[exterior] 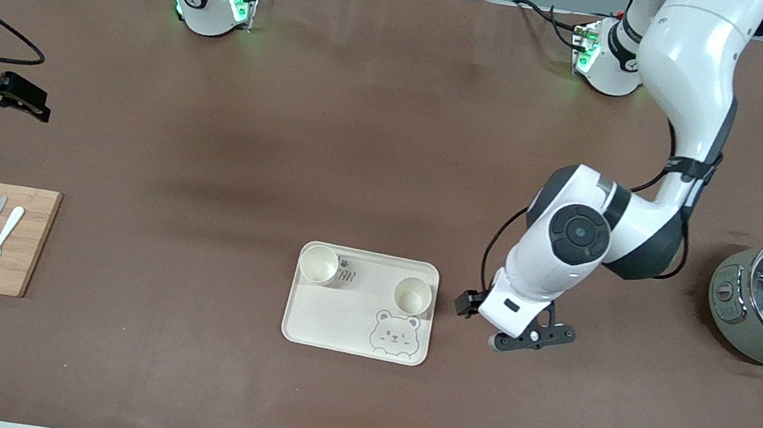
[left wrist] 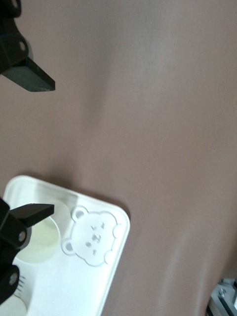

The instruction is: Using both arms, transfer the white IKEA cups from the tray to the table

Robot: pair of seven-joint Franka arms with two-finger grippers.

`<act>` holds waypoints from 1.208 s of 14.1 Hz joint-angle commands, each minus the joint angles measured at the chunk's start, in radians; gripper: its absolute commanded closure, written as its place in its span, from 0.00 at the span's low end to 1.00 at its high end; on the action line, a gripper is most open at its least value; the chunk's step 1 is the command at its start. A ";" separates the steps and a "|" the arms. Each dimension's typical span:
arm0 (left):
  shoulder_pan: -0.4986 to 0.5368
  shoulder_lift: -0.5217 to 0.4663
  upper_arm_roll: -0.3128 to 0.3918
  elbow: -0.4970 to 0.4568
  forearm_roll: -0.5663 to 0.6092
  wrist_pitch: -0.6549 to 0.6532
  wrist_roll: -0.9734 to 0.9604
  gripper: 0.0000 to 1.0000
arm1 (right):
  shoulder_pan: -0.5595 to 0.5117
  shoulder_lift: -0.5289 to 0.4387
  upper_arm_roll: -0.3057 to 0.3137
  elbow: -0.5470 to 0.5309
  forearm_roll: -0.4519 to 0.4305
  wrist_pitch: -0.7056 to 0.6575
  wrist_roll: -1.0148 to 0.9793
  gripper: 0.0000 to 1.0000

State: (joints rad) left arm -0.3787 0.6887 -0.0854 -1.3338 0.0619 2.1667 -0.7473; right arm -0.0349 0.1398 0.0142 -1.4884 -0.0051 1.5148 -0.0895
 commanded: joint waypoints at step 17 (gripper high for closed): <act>-0.121 0.173 -0.002 0.035 -0.042 0.116 -0.037 0.85 | 0.107 0.244 0.009 0.019 0.089 0.082 0.262 0.00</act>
State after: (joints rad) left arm -0.4884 0.8507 -0.0900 -1.3215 0.0344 2.2782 -0.7837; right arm 0.0335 0.3631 0.0243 -1.4872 0.0742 1.5818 0.0810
